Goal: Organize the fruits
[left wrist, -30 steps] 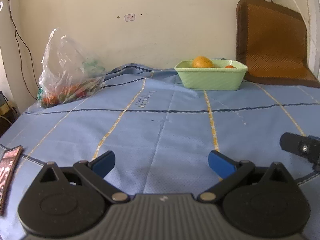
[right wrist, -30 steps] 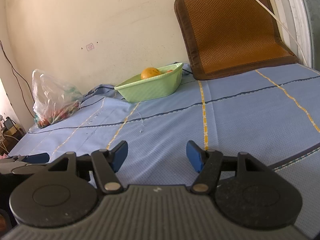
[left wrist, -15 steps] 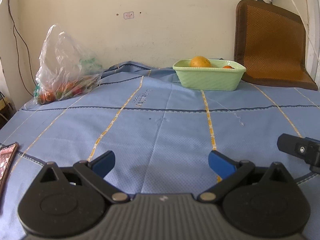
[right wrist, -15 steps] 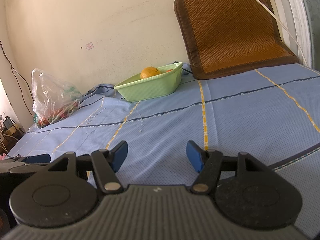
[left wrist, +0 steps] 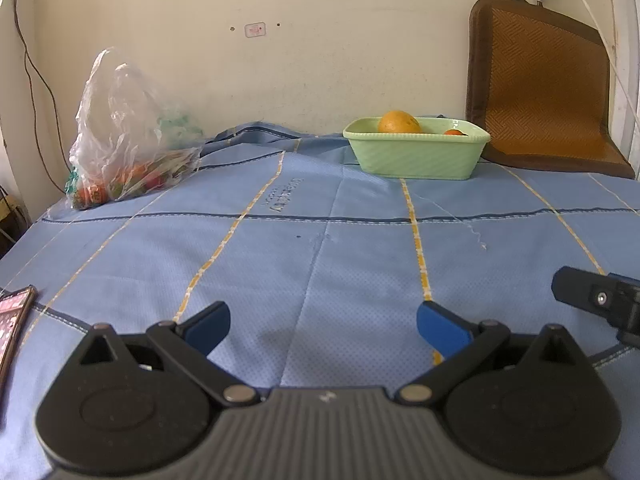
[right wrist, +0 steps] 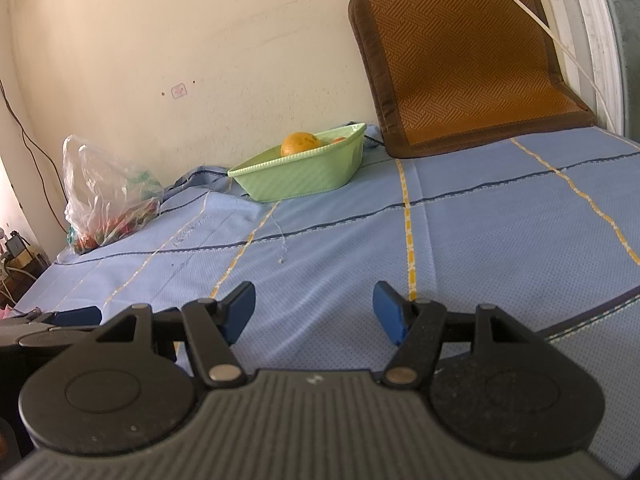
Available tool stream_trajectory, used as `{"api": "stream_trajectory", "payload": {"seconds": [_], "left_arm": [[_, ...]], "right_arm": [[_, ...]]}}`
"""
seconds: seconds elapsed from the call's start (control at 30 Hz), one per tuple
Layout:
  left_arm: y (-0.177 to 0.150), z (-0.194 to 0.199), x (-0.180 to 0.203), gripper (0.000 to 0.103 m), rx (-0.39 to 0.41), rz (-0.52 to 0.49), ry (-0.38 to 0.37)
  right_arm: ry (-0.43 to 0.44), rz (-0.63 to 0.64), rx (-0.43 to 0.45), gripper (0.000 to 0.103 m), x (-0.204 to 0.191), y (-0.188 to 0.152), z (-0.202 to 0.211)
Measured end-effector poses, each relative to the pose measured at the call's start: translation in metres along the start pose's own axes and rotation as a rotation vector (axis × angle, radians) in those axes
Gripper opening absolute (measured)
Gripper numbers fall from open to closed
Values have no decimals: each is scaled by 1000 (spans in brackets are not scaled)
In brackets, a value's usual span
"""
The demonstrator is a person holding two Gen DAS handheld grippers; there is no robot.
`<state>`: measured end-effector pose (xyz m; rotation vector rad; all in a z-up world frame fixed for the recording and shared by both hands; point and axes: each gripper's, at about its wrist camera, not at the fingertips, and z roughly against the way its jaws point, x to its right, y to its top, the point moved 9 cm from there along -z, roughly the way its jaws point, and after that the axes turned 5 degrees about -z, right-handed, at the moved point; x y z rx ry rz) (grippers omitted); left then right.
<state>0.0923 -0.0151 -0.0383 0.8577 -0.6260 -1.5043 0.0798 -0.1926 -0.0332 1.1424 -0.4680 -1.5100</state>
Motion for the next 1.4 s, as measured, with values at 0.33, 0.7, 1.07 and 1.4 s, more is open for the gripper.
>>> {"api": "stream_trajectory", "payload": {"seconds": [0.33, 0.7, 1.07, 1.4], "left_arm": [[-1, -1, -1, 103, -7, 10, -17], [-1, 0, -1, 103, 0, 13, -29], [-1, 0, 1, 103, 0, 6, -33], [0, 0, 2, 103, 1, 5, -34]], "right_arm": [[-2, 2, -6, 68, 1, -3, -1], [-4, 3, -6, 68, 1, -2, -1], [-4, 2, -6, 68, 1, -2, -1], [-4, 3, -6, 68, 1, -2, -1]]}}
